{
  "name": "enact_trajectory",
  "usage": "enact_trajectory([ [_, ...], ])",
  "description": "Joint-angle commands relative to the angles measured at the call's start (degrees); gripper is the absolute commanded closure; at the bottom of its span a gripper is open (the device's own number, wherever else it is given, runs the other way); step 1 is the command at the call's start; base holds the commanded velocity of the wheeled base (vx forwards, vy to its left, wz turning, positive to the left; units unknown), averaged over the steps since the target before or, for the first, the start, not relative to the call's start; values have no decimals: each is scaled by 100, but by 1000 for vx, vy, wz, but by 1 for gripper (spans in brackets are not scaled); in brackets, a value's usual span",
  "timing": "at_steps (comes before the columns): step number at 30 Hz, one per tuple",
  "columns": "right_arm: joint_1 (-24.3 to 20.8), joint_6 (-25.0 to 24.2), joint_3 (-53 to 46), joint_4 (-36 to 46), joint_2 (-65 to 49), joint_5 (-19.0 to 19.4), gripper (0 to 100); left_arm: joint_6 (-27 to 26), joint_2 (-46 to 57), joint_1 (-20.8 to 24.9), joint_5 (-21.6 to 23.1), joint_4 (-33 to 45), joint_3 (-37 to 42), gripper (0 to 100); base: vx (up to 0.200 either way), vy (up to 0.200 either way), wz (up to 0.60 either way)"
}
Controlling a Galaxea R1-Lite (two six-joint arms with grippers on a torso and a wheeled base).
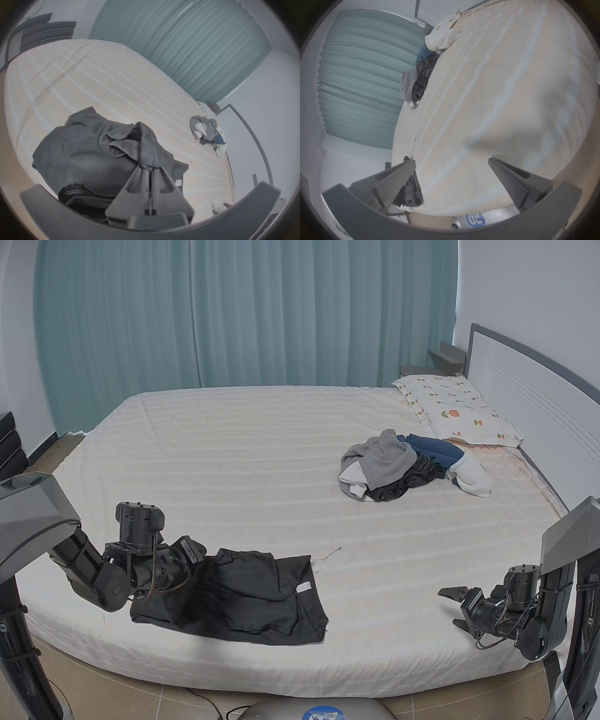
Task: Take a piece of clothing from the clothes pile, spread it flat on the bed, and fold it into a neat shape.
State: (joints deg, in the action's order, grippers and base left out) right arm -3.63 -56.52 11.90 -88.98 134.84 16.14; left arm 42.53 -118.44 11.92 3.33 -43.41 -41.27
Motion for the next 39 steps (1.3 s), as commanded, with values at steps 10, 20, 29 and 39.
enact_trajectory([
  [10,-6,158,-21,-58,60,3,0,9,-856,970,-711,184,-699,100,0,-100,0],
  [20,-32,176,-30,-58,78,3,0,212,-1304,1207,-887,272,-1138,100,0,0,0],
  [29,-41,194,-30,-58,86,3,0,765,-1225,1348,-869,781,-1402,0,0,0,0],
  [39,-41,194,-30,-58,86,3,0,897,-249,1058,-869,720,-602,0,0,0,0],
])
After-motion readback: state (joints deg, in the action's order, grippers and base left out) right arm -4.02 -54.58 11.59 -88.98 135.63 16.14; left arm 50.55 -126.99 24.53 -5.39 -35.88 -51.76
